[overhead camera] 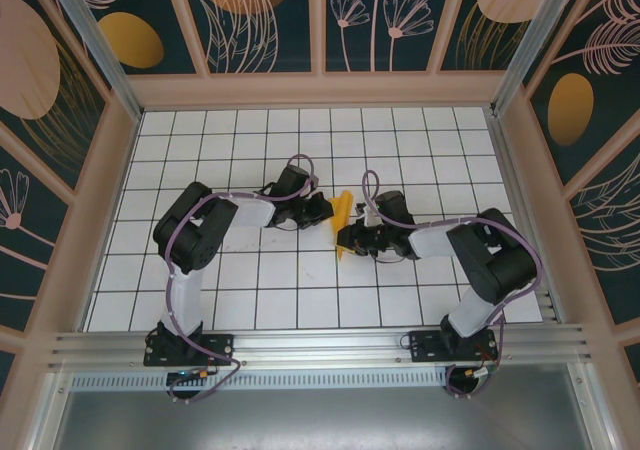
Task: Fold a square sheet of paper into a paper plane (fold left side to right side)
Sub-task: Fold the wing for the fifth time at the center of the table.
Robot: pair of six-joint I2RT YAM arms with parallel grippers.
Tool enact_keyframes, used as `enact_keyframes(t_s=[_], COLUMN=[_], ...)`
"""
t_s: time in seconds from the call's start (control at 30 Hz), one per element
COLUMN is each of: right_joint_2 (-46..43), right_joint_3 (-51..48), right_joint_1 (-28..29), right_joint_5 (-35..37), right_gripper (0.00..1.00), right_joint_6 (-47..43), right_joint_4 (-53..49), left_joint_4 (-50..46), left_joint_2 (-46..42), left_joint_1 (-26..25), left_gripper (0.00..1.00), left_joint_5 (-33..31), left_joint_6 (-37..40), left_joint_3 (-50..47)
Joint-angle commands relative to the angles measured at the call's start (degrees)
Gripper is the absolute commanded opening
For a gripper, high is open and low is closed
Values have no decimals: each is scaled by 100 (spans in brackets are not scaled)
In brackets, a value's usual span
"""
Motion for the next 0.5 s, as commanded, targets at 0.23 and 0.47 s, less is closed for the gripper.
enact_keyframes(t_s=[0.23,0.47], right_joint_2=[210,312], right_joint_3=[189,268], right_joint_1=[65,92], right_joint_5=[-51,-35], right_gripper=[22,22], right_joint_6=[-36,-42], right_joint_4=[104,54], left_joint_4=[4,6], left_joint_2=[202,226], left_joint_1=[51,55], left_gripper=[8,9], left_joint_5=[-108,-116], left_joint_6=[95,100], left_joint_3=[-14,-6])
